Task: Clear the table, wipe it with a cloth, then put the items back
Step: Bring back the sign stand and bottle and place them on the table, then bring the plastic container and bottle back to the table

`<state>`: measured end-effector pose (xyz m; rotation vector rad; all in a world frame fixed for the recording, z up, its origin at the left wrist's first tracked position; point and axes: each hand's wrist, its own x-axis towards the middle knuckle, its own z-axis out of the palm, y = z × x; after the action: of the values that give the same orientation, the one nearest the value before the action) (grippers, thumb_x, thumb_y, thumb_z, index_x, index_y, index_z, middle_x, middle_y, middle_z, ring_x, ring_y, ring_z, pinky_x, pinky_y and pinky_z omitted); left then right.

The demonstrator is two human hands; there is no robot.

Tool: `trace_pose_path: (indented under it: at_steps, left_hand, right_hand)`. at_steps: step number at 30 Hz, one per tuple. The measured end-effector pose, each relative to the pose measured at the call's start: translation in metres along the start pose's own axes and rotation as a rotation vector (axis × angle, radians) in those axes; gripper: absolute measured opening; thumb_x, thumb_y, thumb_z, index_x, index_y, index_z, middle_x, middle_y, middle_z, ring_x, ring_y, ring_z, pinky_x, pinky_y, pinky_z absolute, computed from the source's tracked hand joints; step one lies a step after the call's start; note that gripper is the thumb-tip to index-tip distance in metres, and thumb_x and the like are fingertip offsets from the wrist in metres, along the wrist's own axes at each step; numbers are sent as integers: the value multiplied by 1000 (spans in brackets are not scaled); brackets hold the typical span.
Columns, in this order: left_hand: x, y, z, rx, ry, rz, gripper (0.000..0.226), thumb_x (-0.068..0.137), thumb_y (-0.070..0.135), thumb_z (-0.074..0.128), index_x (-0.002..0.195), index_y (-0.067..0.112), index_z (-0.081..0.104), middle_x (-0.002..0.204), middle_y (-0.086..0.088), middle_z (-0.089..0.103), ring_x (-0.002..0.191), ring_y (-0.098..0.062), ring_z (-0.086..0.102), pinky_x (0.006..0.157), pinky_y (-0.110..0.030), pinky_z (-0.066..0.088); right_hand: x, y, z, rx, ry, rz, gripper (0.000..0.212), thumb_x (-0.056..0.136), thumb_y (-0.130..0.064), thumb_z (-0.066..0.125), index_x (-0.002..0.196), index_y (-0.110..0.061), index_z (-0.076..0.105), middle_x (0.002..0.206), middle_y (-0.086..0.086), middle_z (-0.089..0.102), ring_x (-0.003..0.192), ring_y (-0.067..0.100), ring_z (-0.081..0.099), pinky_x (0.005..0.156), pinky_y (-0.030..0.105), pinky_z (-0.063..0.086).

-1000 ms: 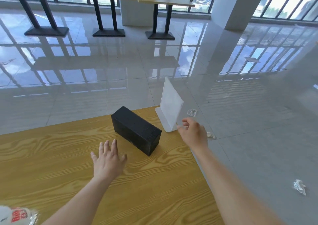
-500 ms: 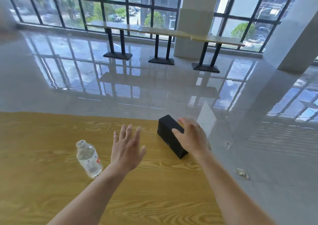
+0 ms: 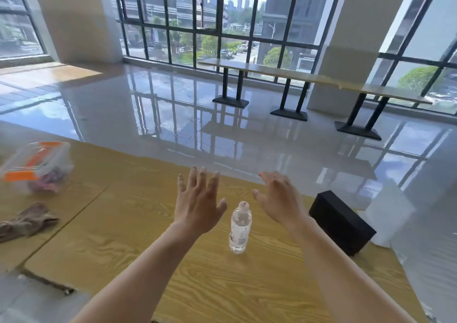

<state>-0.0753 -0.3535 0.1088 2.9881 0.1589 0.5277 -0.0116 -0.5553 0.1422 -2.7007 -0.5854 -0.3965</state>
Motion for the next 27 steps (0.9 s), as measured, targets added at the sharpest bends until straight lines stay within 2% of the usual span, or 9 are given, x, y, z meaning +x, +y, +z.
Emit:
trace_pose_path:
  at_steps: [5,12,21,27]
  left_hand:
    - [-31,-117,-24,66,-52,-96,78,93,60,40,156,24,12,163,-12,12,152,-34,2,120,-61,8]
    - [-62,-244,-46,76,-71,-287,75,93,58,43,154,25,15,162,-10,14,151,-34,5,118,-61,13]
    - [-57,-348,-35,107,-97,-452,73,92,58,43,153,26,18,161,-10,17,151,-32,8,118,-60,15]
    - [-15,-419,-17,138,-95,-506,72,92,56,44,152,24,23,161,-10,20,150,-31,10,119,-59,14]
  right_hand:
    - [15,-104,40,7,-48,-85,55,90,-41,67,138,-18,53,127,8,63,116,29,56,86,39,50]
    - [40,-220,103,96,-183,-184,62,92,-43,64,146,-19,45,140,6,56,130,27,49,100,41,45]
    - [101,-305,173,146,-261,-301,61,92,-44,63,146,-19,45,141,5,55,131,26,48,103,41,44]
    - [163,-341,234,175,-323,-332,59,93,-45,62,144,-21,46,138,2,57,128,26,49,96,40,47]
